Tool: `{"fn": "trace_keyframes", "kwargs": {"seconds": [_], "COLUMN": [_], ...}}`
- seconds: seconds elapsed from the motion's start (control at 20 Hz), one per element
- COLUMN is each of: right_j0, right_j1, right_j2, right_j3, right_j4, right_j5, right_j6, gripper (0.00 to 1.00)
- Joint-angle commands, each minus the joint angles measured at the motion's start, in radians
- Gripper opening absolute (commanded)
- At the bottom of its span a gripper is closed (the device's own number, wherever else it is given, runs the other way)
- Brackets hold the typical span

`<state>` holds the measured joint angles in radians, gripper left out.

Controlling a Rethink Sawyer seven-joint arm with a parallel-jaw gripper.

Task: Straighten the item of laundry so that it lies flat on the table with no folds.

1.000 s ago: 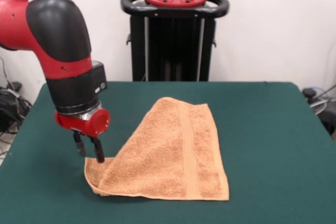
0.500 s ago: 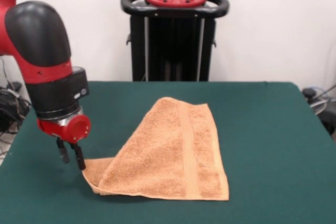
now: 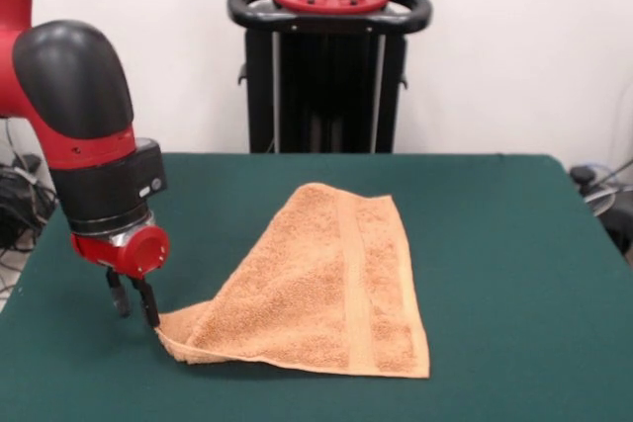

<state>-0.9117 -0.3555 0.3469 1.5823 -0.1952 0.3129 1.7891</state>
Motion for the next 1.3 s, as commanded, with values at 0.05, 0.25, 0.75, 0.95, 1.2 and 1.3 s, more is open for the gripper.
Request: {"fn": "trace_keyframes", "kwargs": {"seconds": [0.05, 0.25, 0.75, 0.95, 1.2, 1.3], "right_j0": [0.032, 0.037, 0.019, 0.019, 0.045, 0.064], "right_j1": [0.038, 0.038, 0.035, 0.035, 0.024, 0.013], "right_j2": [0.087, 0.090, 0.105, 0.102, 0.074, 0.055], "right_j3": [0.013, 0.022, 0.025, 0.019, -0.002, -0.012], "right_j4": [-0.064, -0.065, -0.056, -0.062, -0.085, -0.114], "right_j5": [-0.073, -0.075, -0.032, -0.043, -0.063, -0.098], "right_j6": [0.009, 0.026, 0.016, 0.015, 0.012, 0.007], "gripper": [1.00, 1.00, 1.00, 1.00, 1.00, 1.00]}}
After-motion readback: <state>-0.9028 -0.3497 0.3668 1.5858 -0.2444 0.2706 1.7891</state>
